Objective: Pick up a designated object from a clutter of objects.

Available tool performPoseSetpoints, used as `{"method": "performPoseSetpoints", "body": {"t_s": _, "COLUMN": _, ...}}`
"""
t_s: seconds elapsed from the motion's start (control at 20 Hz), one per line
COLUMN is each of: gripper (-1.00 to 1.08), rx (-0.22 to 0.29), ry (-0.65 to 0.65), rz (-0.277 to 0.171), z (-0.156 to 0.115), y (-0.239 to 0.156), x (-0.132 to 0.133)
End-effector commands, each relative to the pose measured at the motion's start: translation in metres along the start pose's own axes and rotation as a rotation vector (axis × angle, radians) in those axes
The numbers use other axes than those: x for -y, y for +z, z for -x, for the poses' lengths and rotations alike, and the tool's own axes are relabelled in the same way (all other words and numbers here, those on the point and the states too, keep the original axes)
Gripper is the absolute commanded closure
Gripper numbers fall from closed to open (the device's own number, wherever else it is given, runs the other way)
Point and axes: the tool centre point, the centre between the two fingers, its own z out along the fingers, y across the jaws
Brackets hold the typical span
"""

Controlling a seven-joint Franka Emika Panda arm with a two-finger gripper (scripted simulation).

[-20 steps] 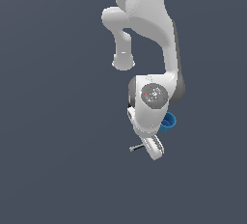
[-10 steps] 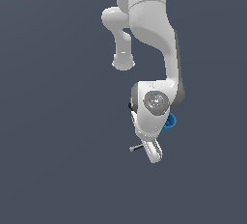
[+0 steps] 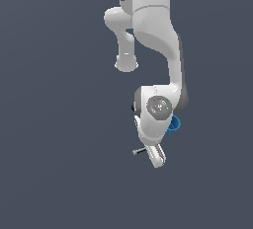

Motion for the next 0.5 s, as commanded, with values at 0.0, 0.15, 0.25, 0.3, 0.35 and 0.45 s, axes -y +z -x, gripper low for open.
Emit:
{"method": "performPoseSetpoints", "body": {"t_s": 0.0, "gripper": -0.92, "rx": 0.0, "ry": 0.001, "rz": 0.001, "z": 0.0, "y": 0.011, "x": -0.001}}
{"method": "performPoseSetpoints", "body": {"t_s": 0.15, "gripper": -0.92, "rx": 0.0, "ry": 0.003, "rz": 0.001, "z": 0.0, "y": 0.027, "x": -0.001}}
{"method": "performPoseSetpoints", "body": {"t_s": 0.25, "gripper": -0.92, "rx": 0.0, "ry": 0.003, "rz": 0.001, "z": 0.0, "y": 0.034, "x": -0.001}}
{"method": "performPoseSetpoints", "body": {"t_s": 0.3, "gripper": -0.92, "rx": 0.0, "ry": 0.003, "rz": 0.001, "z": 0.0, "y": 0.037, "x": -0.001}}
{"method": "performPoseSetpoints", "body": {"t_s": 0.35, "gripper": -0.92, "rx": 0.0, "ry": 0.003, "rz": 0.001, "z": 0.0, "y": 0.039, "x": -0.001}}
{"method": "performPoseSetpoints", "body": {"t_s": 0.45, "gripper": -0.92, "rx": 0.0, "ry": 0.003, "rz": 0.001, "z": 0.0, "y": 0.04, "x": 0.0}}
